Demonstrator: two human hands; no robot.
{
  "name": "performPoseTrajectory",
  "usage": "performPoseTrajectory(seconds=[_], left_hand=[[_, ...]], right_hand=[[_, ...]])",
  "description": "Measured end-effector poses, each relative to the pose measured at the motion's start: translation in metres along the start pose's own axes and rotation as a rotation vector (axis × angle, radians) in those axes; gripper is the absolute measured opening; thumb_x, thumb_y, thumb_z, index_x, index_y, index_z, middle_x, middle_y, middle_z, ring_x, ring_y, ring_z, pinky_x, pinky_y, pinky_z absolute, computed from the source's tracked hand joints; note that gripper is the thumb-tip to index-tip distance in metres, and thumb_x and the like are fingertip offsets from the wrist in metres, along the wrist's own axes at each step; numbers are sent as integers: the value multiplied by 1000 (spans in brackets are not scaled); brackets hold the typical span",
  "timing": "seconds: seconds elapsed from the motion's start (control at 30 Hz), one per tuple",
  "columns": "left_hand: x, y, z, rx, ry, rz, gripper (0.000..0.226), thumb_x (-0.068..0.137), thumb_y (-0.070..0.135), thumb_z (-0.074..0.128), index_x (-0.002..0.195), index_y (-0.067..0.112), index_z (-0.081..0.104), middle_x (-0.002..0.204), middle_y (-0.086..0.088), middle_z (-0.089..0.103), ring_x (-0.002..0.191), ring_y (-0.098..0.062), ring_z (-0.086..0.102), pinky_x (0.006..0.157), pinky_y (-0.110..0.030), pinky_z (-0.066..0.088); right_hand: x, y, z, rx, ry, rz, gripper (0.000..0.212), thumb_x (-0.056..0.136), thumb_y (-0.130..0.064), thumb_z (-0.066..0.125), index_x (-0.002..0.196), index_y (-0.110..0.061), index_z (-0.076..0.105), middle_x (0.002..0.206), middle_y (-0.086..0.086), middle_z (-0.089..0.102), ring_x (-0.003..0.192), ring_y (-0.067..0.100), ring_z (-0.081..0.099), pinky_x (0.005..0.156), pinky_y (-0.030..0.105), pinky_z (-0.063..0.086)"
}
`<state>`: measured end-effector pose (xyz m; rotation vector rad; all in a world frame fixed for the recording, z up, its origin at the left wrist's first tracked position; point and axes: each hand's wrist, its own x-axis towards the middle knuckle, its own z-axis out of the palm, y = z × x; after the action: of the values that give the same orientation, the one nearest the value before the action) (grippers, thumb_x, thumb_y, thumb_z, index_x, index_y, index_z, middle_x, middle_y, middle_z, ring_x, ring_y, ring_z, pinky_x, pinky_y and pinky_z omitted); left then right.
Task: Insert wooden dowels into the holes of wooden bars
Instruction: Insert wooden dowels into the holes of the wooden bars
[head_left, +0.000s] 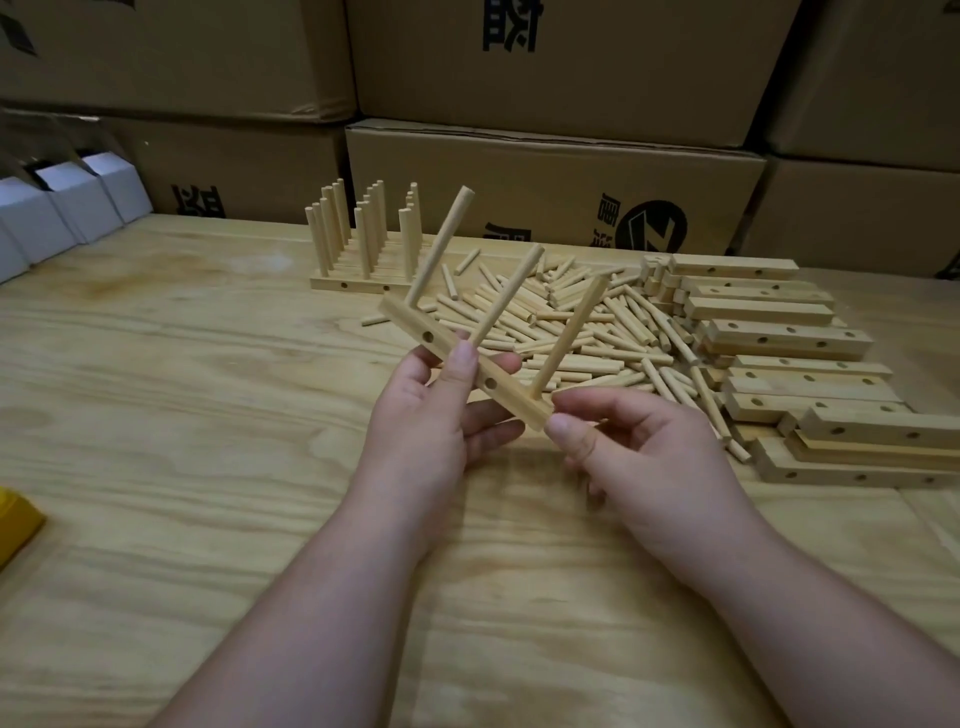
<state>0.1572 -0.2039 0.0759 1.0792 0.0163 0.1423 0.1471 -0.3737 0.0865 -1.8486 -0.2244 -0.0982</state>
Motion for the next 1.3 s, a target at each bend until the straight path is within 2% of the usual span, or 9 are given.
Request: performPoseTrajectory(seconds=[0.1, 0.33, 0.43, 0.5, 0.57, 0.73, 0.87, 1.07, 1.3], left_hand=[[1, -1, 0, -13, -15, -10, 25, 105, 31, 50, 124, 15, 52, 108, -8, 78, 93, -32, 76, 72, -37, 62], [6, -4, -1, -67, 89, 2, 19, 107, 26, 47, 121, 13, 52, 108, -6, 78, 98, -28, 76, 84, -37, 62], [11, -2, -5, -148, 213, 10, 19, 107, 27, 47, 120, 15, 54, 109, -3, 78, 101, -24, 75, 88, -43, 61], [15, 0, -10, -233, 302, -1, 18, 107, 28, 47, 121, 20, 55, 109, 0, 78, 102, -21, 75, 91, -46, 59], [19, 2, -14, -317, 382, -12, 22, 107, 26, 48, 128, 24, 54, 114, 1, 76, 106, -19, 73, 97, -47, 56], [23, 1, -19, -489, 537, -67, 45, 105, 21, 50, 150, 18, 40, 128, -10, 64, 119, -26, 64, 100, -44, 53], [24, -1, -19, -509, 561, -64, 42, 106, 21, 46, 147, 19, 41, 122, -8, 68, 114, -27, 67, 94, -45, 55], [26, -1, -18, -564, 613, -82, 29, 103, 20, 51, 132, 23, 54, 110, -11, 75, 96, -25, 76, 66, -35, 61], [28, 1, -17, -622, 635, -79, 19, 101, 17, 53, 118, 22, 60, 88, -11, 77, 77, -27, 77, 50, -31, 55]], right_hand=[[0, -1, 7, -1, 34, -15, 16, 81, -24, 80, 94, -33, 75, 84, -13, 75, 71, 25, 67, 61, 35, 59], [24, -9, 15, -93, 67, -8, 10, 75, -28, 86, 80, -29, 78, 71, -9, 73, 61, 7, 65, 54, 20, 53], [47, -17, 26, -184, -47, -18, 9, 75, -26, 86, 78, -26, 77, 73, -12, 73, 66, 0, 66, 57, 14, 51], [63, -20, 38, -253, -147, 0, 9, 76, -27, 86, 78, -26, 77, 76, -13, 74, 71, 3, 68, 67, 23, 57], [79, -20, 51, -321, -183, 4, 9, 75, -29, 86, 77, -27, 77, 78, -14, 74, 74, 2, 68, 73, 28, 58], [130, -22, 78, -366, -135, -88, 9, 77, -28, 86, 75, -26, 77, 85, -13, 75, 81, 1, 69, 69, 16, 54], [176, -21, 97, -446, -72, -167, 7, 81, -31, 82, 80, -26, 77, 90, -9, 74, 89, 9, 68, 85, 31, 55], [226, -7, 126, -565, -36, -201, 13, 84, -31, 77, 73, -29, 70, 80, -19, 63, 84, 9, 60, 63, 17, 40], [241, 10, 145, -763, -94, -237, 5, 88, -27, 72, 83, -26, 75, 79, -13, 61, 88, 16, 60, 73, 25, 40]])
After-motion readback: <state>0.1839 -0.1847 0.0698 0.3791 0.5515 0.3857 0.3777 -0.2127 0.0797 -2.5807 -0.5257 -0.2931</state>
